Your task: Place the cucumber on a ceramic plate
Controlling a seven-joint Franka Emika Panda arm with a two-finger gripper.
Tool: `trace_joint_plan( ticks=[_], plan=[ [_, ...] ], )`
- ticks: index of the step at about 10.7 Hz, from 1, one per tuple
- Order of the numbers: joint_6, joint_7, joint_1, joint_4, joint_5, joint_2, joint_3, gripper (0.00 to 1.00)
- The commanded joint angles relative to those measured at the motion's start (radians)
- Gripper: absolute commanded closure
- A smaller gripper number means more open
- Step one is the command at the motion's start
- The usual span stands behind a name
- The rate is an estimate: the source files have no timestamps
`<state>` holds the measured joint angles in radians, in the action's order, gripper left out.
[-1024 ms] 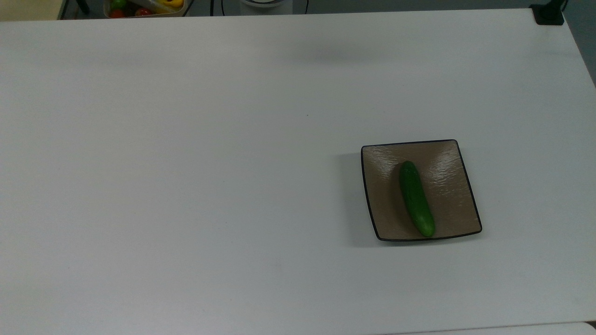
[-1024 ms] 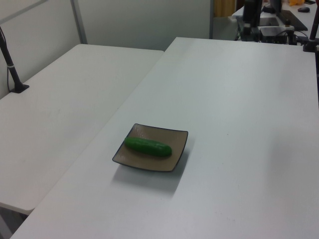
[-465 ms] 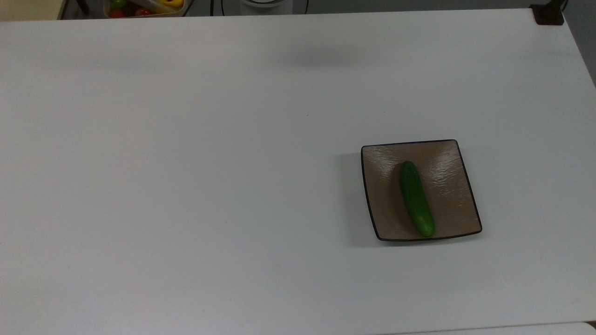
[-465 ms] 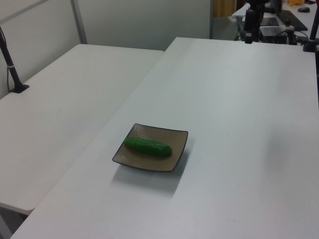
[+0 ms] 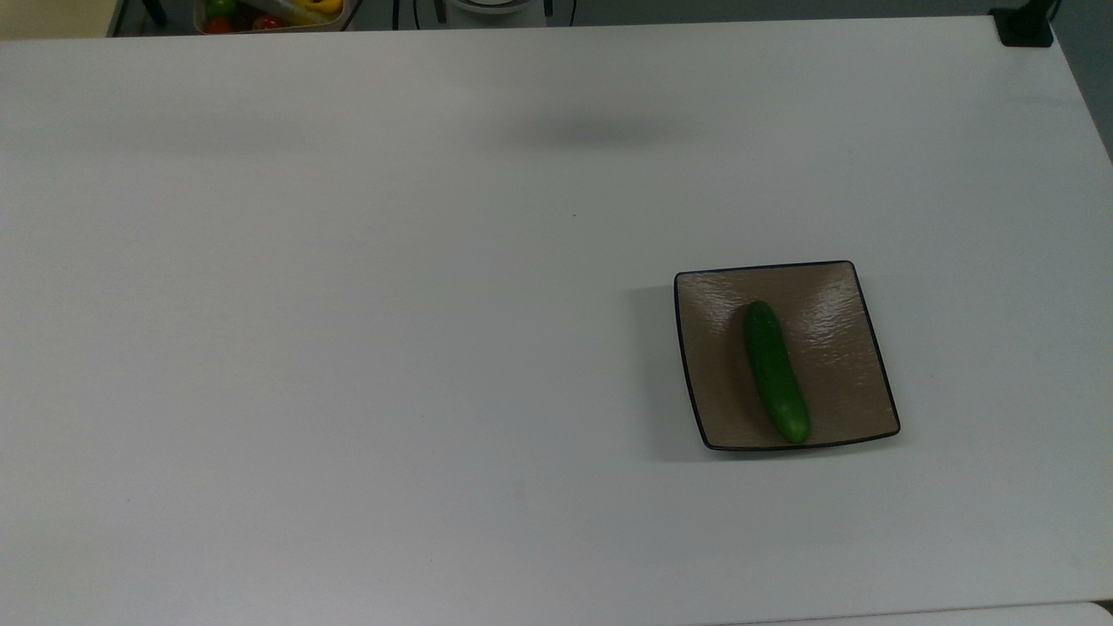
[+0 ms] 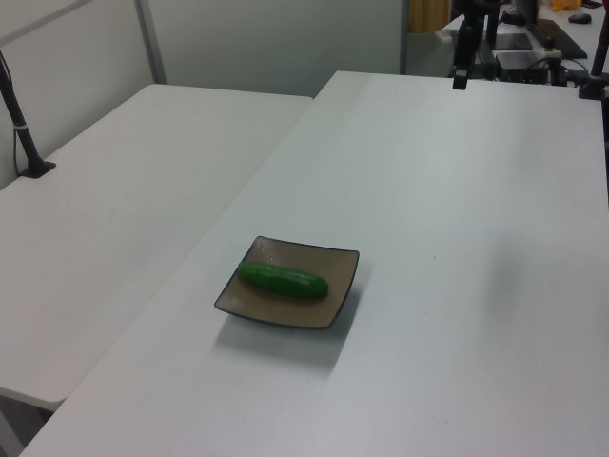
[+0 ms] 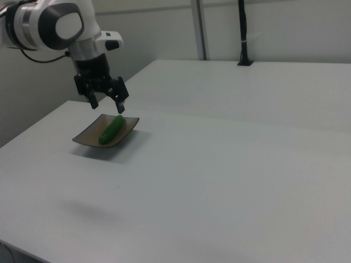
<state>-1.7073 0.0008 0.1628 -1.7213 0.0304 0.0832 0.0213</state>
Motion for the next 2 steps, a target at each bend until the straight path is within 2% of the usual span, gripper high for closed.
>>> trace_joint_plan(
  ticks=[1, 2],
  plan=[
    [-0.026, -0.021, 0.027, -0.015, -0.012, 0.003, 0.011, 0.00],
    [-0.028, -0.021, 0.027, -0.015, -0.012, 0.001, 0.011, 0.00]
  ],
)
